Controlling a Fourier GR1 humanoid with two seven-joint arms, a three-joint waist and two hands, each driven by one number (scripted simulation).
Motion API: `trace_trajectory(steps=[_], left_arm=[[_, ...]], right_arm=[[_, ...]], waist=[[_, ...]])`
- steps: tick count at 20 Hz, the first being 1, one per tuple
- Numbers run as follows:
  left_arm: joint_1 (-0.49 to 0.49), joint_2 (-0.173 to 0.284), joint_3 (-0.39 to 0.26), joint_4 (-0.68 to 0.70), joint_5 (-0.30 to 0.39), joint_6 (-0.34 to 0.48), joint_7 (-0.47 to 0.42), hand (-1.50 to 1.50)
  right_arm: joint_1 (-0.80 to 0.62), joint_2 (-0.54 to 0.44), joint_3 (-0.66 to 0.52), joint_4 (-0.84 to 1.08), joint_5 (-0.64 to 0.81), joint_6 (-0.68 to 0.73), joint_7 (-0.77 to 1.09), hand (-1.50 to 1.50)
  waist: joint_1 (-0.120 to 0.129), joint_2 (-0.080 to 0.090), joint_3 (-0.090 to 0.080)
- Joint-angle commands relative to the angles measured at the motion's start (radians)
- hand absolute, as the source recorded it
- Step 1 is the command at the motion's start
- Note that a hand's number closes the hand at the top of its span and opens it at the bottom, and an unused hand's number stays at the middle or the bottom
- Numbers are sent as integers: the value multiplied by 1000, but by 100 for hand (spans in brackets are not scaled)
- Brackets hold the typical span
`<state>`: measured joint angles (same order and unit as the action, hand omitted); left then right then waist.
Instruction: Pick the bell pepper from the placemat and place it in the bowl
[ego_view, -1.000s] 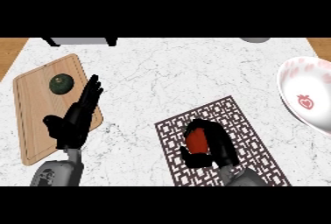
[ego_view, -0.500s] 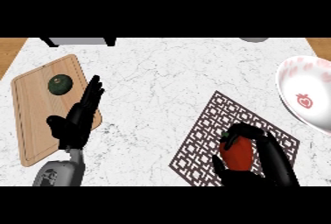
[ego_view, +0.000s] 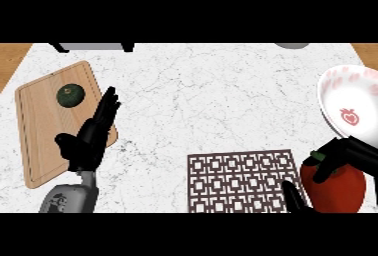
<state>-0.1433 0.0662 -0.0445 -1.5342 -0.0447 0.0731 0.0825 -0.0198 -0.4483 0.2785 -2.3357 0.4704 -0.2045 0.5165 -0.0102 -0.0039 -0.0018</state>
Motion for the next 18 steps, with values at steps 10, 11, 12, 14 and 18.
trace_trajectory(steps=[10, 11, 12, 14, 18], left_arm=[[3, -22, -19, -15, -5, -10, 21, 0], [17, -39, -39, -48, -27, 17, 30, 0], [-52, 10, 27, 19, 4, -20, 10, 0], [41, -4, 2, -44, 12, -30, -10, 0], [13, -3, -10, -49, -5, -25, 27, 0]], right_arm=[[-461, -80, -342, 136, -130, 239, 353, 150], [-559, -92, -323, 195, -106, 253, 421, 150], [-506, -72, -292, 175, -71, 258, 409, 150], [-578, -84, -376, 257, -156, 278, 391, 150], [-523, -191, -413, 382, -79, 332, 273, 150]], waist=[[14, 4, 1], [21, 4, 1], [13, 4, 1], [18, 4, 1], [18, 6, 2]])
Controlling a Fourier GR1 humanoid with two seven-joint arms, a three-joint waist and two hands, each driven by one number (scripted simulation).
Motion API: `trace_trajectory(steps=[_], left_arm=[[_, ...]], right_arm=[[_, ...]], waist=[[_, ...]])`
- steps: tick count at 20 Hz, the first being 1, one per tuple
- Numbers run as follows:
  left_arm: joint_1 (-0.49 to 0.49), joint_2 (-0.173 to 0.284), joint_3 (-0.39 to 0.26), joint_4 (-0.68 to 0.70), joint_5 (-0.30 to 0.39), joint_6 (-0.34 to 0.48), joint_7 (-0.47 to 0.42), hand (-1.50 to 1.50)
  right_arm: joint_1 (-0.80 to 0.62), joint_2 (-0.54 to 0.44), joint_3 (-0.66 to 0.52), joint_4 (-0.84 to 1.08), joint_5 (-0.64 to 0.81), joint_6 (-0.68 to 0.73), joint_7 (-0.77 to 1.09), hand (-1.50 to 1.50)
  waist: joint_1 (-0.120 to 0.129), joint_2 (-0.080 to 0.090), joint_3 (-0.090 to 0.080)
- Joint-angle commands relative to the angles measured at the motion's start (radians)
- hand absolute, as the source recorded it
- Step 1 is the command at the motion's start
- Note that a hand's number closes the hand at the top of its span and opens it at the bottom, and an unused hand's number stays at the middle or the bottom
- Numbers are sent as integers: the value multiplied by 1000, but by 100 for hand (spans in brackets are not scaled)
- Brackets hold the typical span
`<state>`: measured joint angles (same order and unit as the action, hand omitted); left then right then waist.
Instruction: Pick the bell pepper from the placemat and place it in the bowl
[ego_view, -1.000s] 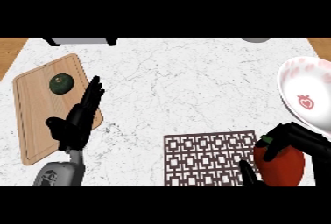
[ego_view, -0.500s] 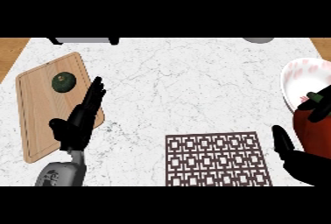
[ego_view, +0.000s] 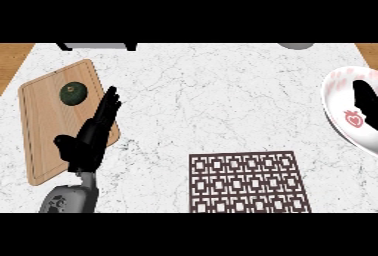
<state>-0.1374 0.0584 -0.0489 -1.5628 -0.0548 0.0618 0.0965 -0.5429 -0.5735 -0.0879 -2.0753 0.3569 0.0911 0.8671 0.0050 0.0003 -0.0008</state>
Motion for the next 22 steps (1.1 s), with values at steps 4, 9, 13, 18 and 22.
trace_trajectory(steps=[4, 9, 13, 18, 22], left_arm=[[15, 3, 10, -2, 10, -10, -17, 0], [30, -27, -34, -77, -25, 25, 46, 0], [7, -27, -20, 2, -24, 14, 2, 0], [9, 34, 24, -25, 12, -42, 18, 0], [-6, -6, 0, 9, -7, -21, -16, 0]], right_arm=[[51, -105, -24, 236, 135, 33, -186, 150], [85, -131, -65, 433, 185, -11, -369, 150], [45, -116, -117, 693, 210, -118, -544, 150], [96, -123, -145, 859, 238, -179, -722, 150], [21, -107, -161, 1095, 261, -234, -812, 150]], waist=[[1, 3, 1], [2, 1, 2], [7, 4, 2], [3, 3, 2], [8, 5, 2]])
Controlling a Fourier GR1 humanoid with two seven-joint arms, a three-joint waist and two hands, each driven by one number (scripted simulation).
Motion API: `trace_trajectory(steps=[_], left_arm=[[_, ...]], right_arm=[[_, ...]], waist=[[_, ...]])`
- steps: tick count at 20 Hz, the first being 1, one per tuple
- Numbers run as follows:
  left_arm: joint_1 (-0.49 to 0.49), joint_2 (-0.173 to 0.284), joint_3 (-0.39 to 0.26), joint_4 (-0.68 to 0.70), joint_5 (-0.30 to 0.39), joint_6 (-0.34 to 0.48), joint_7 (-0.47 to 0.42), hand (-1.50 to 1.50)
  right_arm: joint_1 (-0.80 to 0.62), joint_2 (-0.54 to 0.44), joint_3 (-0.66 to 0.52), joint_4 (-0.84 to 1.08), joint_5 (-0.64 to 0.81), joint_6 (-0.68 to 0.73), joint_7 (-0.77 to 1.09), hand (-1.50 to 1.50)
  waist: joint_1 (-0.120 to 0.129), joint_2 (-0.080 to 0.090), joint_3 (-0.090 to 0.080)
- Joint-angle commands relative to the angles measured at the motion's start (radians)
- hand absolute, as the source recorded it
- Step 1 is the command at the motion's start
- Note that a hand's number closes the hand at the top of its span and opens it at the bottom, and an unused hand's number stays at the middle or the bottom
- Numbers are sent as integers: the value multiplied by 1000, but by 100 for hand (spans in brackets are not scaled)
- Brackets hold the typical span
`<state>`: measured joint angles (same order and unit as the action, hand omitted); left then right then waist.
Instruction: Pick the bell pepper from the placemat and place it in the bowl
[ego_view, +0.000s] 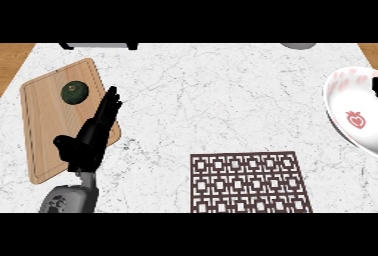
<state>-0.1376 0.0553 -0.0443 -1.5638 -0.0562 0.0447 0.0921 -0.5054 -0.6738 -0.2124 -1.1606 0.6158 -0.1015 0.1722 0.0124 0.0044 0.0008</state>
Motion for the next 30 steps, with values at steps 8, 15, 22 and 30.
trace_trajectory(steps=[8, 15, 22, 30], left_arm=[[29, -19, -35, -77, -31, 25, 49, 0], [-34, 8, 19, -20, -5, 9, 58, 0], [14, 15, 15, -18, 1, -19, 8, 0], [-2, -15, 9, -26, -23, 29, 49, 0]], right_arm=[[-30, -15, -107, 399, -174, 183, -307, -150], [-6, 38, -212, 376, -299, 138, -506, -150], [-60, -20, -330, 378, -421, 163, -450, -150], [38, -109, -448, 296, -628, 402, -326, -150]], waist=[[7, -1, 1], [-13, -5, 0], [-11, -5, -1], [-26, -10, -1]])
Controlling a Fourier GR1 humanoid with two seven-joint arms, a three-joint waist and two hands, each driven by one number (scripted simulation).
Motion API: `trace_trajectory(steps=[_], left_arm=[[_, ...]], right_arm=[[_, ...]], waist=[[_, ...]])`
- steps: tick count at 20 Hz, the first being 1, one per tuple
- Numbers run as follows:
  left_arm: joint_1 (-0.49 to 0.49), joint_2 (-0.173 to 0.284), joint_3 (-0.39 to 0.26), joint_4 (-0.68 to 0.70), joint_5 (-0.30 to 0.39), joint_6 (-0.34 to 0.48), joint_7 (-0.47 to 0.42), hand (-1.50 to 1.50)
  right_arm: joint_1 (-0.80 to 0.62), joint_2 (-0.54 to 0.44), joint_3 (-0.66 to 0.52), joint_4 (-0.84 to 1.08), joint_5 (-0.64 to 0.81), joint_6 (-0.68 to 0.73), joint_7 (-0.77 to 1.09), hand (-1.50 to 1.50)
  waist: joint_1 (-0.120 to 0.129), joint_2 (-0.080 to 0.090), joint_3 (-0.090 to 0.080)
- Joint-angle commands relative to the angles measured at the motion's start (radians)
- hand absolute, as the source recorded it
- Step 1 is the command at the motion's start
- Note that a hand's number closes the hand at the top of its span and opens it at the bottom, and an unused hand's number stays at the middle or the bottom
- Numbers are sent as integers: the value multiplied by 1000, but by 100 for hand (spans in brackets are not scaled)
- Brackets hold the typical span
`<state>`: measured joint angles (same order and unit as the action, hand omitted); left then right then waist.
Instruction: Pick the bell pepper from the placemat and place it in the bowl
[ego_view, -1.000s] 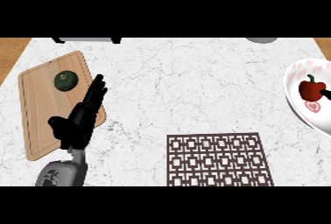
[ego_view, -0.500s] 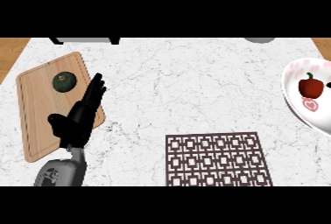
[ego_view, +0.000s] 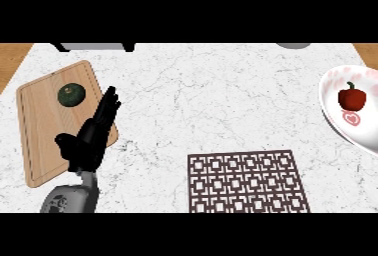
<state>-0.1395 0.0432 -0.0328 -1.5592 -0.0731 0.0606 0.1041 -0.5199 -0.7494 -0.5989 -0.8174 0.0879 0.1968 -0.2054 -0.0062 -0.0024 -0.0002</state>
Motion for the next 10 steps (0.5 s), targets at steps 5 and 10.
trace_trajectory(steps=[5, 10], left_arm=[[-20, -12, -16, 3, -19, 6, 7, 0], [27, -12, -8, 37, -8, -12, -56, 0]], right_arm=[[136, -75, -94, 56, -153, 222, -70, -150], [220, -51, -98, -55, -226, 297, -42, -150]], waist=[[2, 2, 1], [1, 1, 0]])
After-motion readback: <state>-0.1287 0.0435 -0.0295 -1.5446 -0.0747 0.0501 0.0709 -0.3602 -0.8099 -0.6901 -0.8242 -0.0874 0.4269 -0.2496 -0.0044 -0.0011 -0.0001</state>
